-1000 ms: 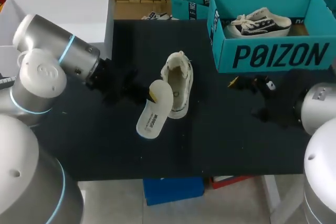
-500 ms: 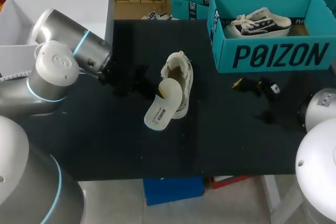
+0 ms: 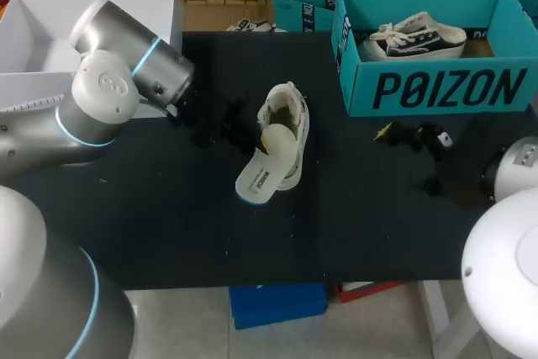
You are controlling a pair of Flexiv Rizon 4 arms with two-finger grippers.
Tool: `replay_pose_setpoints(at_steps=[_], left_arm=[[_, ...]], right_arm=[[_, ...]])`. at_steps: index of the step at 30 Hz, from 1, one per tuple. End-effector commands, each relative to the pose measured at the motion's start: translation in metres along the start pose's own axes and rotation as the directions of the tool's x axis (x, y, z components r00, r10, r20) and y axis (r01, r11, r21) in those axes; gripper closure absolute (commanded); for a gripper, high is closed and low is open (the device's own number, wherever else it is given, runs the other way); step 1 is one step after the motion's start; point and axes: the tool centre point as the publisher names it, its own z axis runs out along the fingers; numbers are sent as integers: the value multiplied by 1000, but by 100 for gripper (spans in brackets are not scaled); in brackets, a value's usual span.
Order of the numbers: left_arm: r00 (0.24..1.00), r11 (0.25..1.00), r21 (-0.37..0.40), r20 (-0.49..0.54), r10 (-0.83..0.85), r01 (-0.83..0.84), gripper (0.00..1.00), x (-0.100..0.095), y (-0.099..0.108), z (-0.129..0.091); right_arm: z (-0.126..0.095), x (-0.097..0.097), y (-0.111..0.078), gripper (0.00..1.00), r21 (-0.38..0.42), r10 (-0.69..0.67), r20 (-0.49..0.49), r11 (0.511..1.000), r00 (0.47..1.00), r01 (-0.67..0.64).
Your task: Take the shoe out of the shoebox, open the shoe tongue, remove and reinsert the insole, then place the shoe into the shoebox
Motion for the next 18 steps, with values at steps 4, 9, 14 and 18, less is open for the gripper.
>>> replay_pose_setpoints(at_steps=[4, 9, 14, 18], left_arm=[[997, 1000, 27, -71, 5, -3, 100, -2, 2, 1], [997, 999, 34, -75, -8, 11, 100, 0, -2, 3], [995, 999, 37, -99, -14, 18, 100, 5, -6, 6], [993, 999, 39, -113, -17, 22, 100, 7, -8, 5]], right_arm=[[-7, -5, 2, 0, 75, 8, -8, 997, 1000, -8], [-7, -5, 2, 0, 75, 8, -8, 997, 1000, -8], [-7, -5, 2, 0, 75, 8, -8, 997, 1000, -8], [-7, -5, 2, 0, 75, 8, -8, 997, 1000, -8]])
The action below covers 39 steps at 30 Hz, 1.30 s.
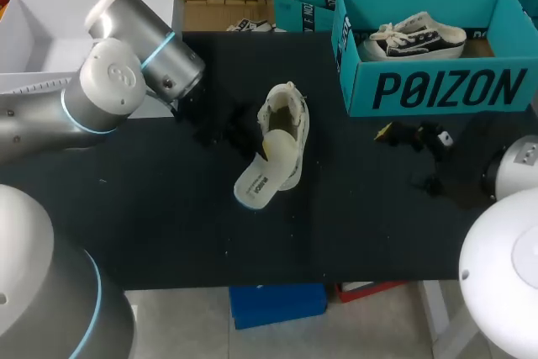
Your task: Take the shoe out of the shoebox, open the shoe tongue, remove and reinsert the insole, then place the shoe into the shoebox
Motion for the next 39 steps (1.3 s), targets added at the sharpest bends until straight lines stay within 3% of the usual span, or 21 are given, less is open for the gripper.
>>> replay_pose_setpoints(at_steps=[1, 16, 39], left_arm=[[1000, 1000, -2, -15, -3, 3, 100, 0, -3, -1], [997, 1000, -12, -73, 0, -1, 100, 0, 1, -4], [997, 994, -109, -78, 6, -15, 100, -4, 50, 8]], right_arm=[[-7, -5, 2, 0, 69, 10, -9, 998, 1000, -9], [-7, -5, 2, 0, 69, 10, -9, 998, 1000, -9], [-7, -5, 2, 0, 69, 10, -9, 998, 1000, -9]])
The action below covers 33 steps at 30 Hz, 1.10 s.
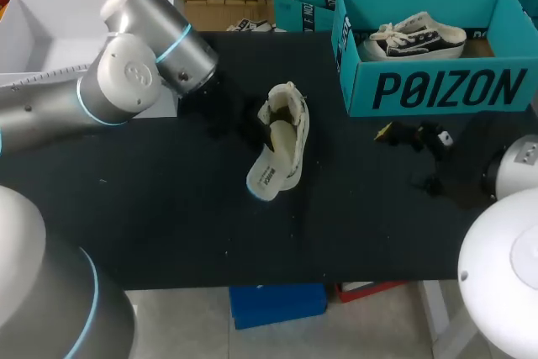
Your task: Take the shoe out of the shoebox, open the shoe tongue, remove and reinsert the insole, then place the shoe into the shoebox
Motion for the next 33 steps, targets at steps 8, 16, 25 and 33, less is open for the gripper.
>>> replay_pose_setpoints(at_steps=[8, 16, 25, 33], left_arm=[[1000, 999, -50, 22, -13, 14, 100, 1, 30, 4], [999, 998, -64, 41, -12, 15, 100, -4, 43, 7], [998, 998, -70, 55, 5, -1, 65, -10, 35, -2], [997, 998, -62, 73, 30, -26, 69, -12, 14, -16]], right_arm=[[-6, -5, 2, 0, 67, 10, -10, 998, 1000, -9], [-6, -5, 2, 0, 67, 10, -10, 998, 1000, -9], [-6, -5, 2, 0, 67, 10, -10, 998, 1000, -9], [-6, -5, 2, 0, 67, 10, -10, 998, 1000, -9]])
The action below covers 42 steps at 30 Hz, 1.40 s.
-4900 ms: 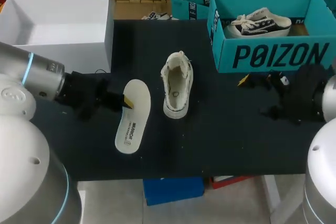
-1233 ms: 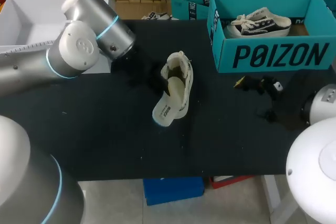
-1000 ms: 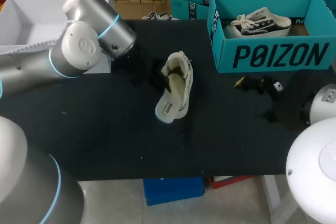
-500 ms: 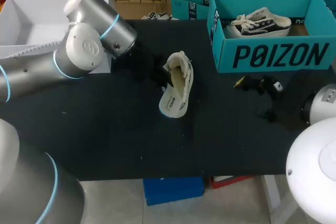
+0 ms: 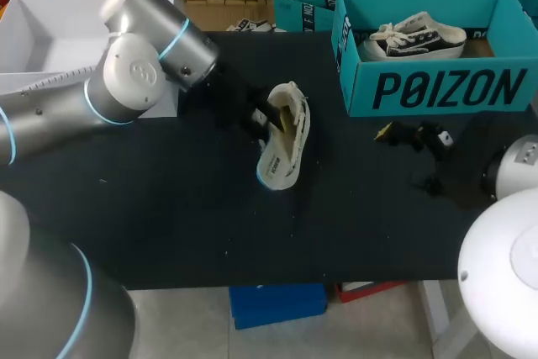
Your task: Take the shoe out of the shoebox, open the shoe tongue, remove and reinsert the insole, then place the shoe into the shoebox
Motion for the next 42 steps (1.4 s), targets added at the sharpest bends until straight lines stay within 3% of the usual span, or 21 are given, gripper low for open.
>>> replay_pose_setpoints(at_steps=[1, 17, 19, 20, 22, 23, 42], left_arm=[[1000, 1000, -7, 2, 9, -9, 70, 3, -17, -12], [998, 996, 70, -41, 49, -46, 75, 12, -53, -7], [998, 995, 80, -43, 56, -52, 78, 12, -58, -7], [997, 995, 84, -44, 59, -55, 82, 12, -60, -7], [997, 993, 100, -43, 62, -57, 100, 13, -62, -7], [997, 993, 105, -47, 64, -59, 100, 14, -63, -7], [994, 996, 38, -70, 80, -78, 100, 13, -39, 2]], right_arm=[[-6, -5, 2, 0, 67, 10, -10, 998, 1000, -9], [-6, -5, 2, 0, 67, 10, -10, 998, 1000, -9], [-6, -5, 2, 0, 67, 10, -10, 998, 1000, -9], [-6, -5, 2, 0, 67, 10, -10, 998, 1000, -9], [-6, -5, 2, 0, 67, 10, -10, 998, 1000, -9], [-6, -5, 2, 0, 67, 10, -10, 998, 1000, -9], [-6, -5, 2, 0, 67, 10, -10, 998, 1000, -9]])
